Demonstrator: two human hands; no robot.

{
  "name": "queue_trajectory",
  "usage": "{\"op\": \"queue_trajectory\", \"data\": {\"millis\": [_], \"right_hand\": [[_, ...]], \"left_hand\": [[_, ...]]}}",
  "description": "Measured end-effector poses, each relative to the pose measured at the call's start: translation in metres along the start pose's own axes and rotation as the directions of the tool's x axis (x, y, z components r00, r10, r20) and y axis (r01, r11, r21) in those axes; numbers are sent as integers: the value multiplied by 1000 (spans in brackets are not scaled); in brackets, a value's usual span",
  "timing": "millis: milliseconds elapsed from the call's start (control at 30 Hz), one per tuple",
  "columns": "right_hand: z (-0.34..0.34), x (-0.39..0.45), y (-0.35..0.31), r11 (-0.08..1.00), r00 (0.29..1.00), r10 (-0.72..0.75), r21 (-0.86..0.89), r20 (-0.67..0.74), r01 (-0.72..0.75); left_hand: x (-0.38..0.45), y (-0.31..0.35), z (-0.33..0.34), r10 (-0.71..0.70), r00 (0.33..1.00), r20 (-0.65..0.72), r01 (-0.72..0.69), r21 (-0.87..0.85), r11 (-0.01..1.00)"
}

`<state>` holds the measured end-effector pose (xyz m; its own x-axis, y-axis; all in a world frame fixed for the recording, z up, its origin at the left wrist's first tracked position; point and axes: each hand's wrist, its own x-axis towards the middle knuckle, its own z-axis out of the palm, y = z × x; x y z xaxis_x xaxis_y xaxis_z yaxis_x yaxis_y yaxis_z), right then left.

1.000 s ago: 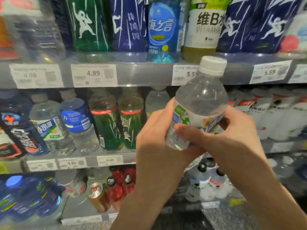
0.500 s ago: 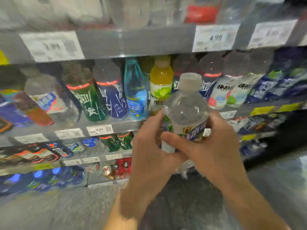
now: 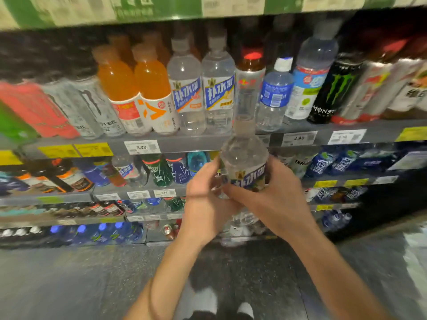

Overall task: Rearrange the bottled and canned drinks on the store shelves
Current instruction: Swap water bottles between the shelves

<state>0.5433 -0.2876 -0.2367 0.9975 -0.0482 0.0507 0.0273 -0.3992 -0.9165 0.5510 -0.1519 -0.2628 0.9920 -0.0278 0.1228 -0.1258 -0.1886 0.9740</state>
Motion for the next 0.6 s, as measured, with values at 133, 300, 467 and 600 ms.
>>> {"op": "queue_trajectory", "data": {"millis": [133,300,467,600], "right_hand": [[-12,-18,-24,998,1000,-1,65,9,0],[-21,-52,-38,987,997,-5,161,-77,17],[-41,-74,-44,988,984,6,151,-178,21],[-70,-79,-42,990,973,-7,139,-230,40]], "left_hand": [[-8,23,-10,-56,995,81,65,-111,992],[-22,41,-25,-67,977,204,92,-116,989],[-30,63,-10,-63,957,282,104,-133,986],[-34,80,16,14,961,276,21,-122,992]]}}
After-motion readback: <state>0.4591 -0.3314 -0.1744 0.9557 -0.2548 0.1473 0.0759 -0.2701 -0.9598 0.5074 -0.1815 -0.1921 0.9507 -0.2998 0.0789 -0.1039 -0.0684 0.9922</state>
